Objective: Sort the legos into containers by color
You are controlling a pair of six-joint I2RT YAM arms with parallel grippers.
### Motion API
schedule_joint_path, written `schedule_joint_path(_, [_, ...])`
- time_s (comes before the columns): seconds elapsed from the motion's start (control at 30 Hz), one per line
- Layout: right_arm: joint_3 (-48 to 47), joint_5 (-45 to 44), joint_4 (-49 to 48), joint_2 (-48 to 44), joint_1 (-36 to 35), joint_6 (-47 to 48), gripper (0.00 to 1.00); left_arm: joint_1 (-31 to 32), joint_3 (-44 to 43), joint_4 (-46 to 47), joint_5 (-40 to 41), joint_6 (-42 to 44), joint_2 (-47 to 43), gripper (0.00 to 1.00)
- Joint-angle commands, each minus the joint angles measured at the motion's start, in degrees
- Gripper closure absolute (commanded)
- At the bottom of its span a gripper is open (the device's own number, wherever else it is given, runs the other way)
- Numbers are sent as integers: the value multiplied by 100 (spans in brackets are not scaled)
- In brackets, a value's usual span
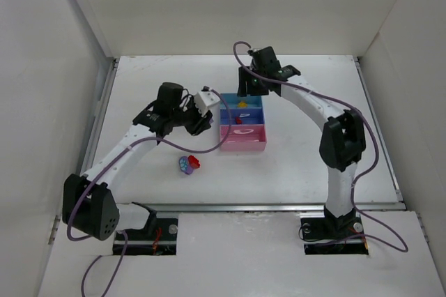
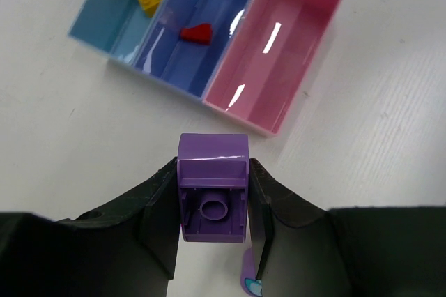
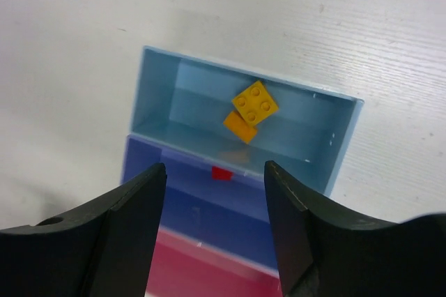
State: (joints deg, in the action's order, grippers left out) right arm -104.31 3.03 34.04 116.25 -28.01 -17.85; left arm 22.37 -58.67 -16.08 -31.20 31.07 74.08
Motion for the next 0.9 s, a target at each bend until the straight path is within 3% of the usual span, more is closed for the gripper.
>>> schedule_joint_path(0.0, [112, -336, -213, -1067, 129, -52, 36, 583, -311, -106, 395, 329, -9, 100])
schedule_joint_path(0.2, [1175, -461, -451, -2157, 559, -175, 36, 1340, -592, 489, 712, 400, 694, 100])
schedule_joint_path(0.6, [2582, -750, -574, -3371, 736, -175, 36, 1551, -1330, 554, 62, 1075, 1926, 98])
schedule_joint_path(0.77, [2723, -681, -574, -3442, 859, -175, 36, 1718, -1269, 456, 44, 1542, 2119, 92])
schedule_joint_path(0.87, [2723, -619, -627, -3442, 859, -175, 36, 1718, -1321, 264, 44, 1673, 2259, 80])
